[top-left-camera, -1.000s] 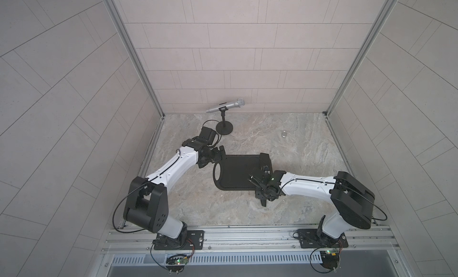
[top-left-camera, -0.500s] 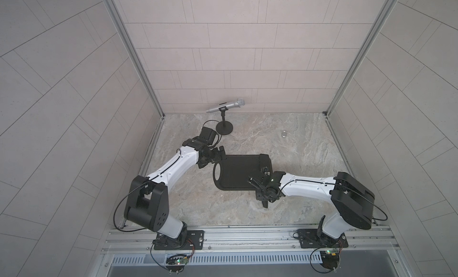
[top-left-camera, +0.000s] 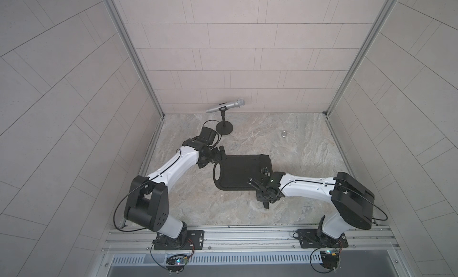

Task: Align the knife with the edge of the cutting board
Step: Adjust the knife at the edge of the cutting board.

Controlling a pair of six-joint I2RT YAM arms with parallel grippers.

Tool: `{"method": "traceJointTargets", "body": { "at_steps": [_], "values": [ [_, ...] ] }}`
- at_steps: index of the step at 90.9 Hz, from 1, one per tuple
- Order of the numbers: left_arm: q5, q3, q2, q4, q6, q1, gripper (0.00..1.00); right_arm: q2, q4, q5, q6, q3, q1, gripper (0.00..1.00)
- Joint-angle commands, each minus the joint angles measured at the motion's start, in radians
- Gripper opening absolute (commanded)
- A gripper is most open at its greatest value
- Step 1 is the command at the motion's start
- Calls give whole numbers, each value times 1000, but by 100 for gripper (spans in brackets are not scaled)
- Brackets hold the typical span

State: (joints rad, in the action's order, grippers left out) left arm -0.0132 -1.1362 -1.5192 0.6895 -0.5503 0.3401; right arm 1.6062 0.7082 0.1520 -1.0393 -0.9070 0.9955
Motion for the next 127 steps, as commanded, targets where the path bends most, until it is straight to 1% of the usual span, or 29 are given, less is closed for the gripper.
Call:
{"method": "traceJointTargets", "body": {
  "at_steps": [1,47,57,64,76,107,122,127],
  "values": [
    [-4,-20,-2,24,12,-7,100,-24,24,25,-11,-15,5,21],
    [-7,-20,-2,25,12,-6,100,-31,24,25,-13,-10,5,24],
    [-7,-21,-2,25,12,-7,100,-31,24,25,-13,-9,5,28],
    [-7,-21,-1,25,12,-7,100,-31,25,25,-13,-10,5,33],
    [-7,-21,-4,25,12,-6,100,-34,27,29,-14,-10,5,38],
    [-10,-20,-1,27,13,-6,100,-44,24,28,-7,-11,5,40],
    [-12,-20,0,27,13,-8,100,-75,18,26,13,-18,5,47],
    [-13,-22,1,27,13,-10,100,-88,21,26,29,-23,3,54]
  ]
}}
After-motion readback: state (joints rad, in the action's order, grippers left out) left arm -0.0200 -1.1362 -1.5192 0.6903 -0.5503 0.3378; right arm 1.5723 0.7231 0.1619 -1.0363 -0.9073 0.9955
